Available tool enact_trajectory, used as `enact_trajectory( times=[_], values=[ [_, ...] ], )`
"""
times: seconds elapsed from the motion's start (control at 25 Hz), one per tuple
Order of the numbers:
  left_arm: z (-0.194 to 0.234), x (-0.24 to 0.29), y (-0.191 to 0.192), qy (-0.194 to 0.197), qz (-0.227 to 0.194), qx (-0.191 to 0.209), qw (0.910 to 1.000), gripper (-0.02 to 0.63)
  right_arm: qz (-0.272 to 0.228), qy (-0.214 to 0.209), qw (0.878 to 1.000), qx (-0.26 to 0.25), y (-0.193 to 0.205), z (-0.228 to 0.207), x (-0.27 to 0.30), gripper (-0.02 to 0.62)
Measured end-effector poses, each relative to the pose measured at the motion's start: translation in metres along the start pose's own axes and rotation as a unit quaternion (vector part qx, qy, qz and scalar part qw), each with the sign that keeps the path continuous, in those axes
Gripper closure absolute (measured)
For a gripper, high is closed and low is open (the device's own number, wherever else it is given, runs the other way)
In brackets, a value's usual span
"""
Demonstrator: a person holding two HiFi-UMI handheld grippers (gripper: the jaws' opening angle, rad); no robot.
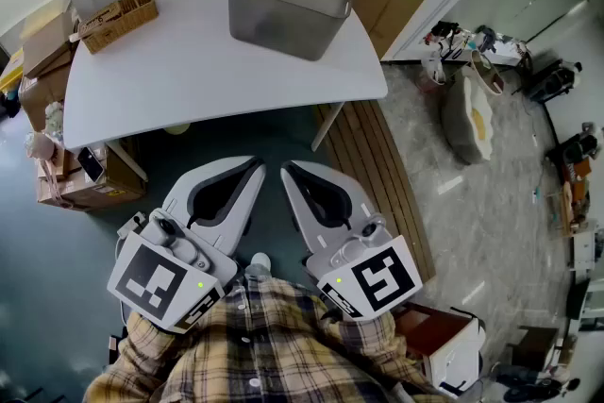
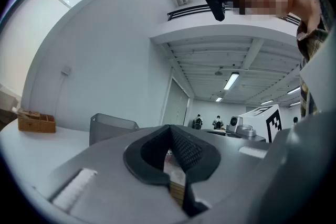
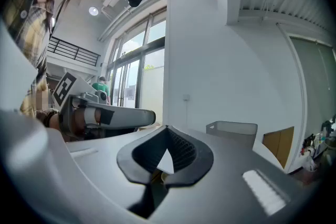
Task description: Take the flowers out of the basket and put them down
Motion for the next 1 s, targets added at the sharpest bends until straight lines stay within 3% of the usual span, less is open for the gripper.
enact_trajectory(
  times=[0.32, 1.0],
  values=[
    [-0.014, 0.004, 0.003, 0.007, 0.0, 0.004, 1.0, 0.595, -0.007, 0.009, 1.0, -0.005, -0.002, -0.003, -0.015, 0.591],
    [-0.064, 0.006, 0.019, -0.02, -0.005, 0.009, 0.9998, 0.595, -0.01, 0.0, 1.0, 0.0, 0.012, -0.017, -0.07, 0.591]
  ],
)
Point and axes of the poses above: the fingertips, and each gripper's own axes: x forward along the fingers, z to its left, y out of its underside, the point moved 8 cm from there along -x, backward along the fingers, and after that the axes turned 1 degree about -x, right-handed, at the moved point
